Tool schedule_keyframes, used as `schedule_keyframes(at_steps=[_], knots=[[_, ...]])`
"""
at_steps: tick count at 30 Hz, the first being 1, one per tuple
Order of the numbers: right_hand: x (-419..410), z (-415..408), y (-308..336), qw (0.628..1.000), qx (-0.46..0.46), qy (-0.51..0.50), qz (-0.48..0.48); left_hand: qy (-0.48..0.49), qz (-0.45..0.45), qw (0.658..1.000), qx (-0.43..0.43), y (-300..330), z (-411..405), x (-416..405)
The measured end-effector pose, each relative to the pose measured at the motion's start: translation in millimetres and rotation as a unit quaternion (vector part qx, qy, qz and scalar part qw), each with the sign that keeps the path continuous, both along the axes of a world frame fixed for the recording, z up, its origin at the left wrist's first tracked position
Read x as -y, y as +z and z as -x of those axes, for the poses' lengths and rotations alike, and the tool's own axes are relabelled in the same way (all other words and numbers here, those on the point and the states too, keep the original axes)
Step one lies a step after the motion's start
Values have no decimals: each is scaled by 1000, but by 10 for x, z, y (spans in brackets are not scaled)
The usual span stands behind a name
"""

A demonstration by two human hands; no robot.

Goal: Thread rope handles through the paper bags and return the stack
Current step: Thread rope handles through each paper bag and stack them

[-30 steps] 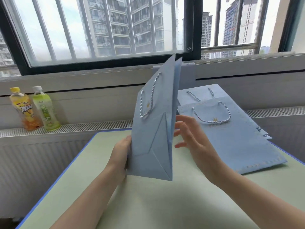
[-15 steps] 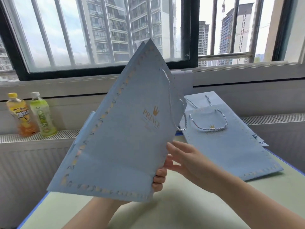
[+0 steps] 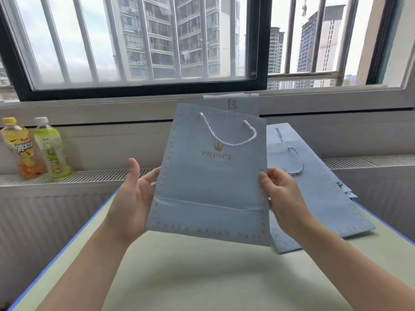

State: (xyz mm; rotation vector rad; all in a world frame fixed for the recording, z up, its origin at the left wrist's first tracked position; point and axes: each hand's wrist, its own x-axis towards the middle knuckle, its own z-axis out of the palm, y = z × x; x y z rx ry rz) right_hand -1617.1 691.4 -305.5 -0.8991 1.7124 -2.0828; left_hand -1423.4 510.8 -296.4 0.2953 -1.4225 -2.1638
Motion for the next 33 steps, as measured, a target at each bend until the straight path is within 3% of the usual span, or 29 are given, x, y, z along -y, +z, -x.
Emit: schedule_keyframes(at_steps=[4,8,12,14,16,22,33], knots=[[6,50,-35,997,-54,-29,-42,20,105,993,55,-59,108,-183],[-9,200,-11,969,-167,-94,-154,55,115,986,109,-234,187,-170],[-140,503,-62,838,-308,-232,-385,88,91,979,159,-287,219,-105],[-252,592,-51,771,-302,-272,-490,93,79,979,165,-293,218,-82],[-353,686,-39,745,-263,-283,-544,89,67,980,167,-300,212,-68],[-557,886,-41,767,-160,-289,-550,96,38,979,176,-362,231,-47],[-691,1119,160,875,-121,-316,-345,139,3,964,227,-256,85,179]])
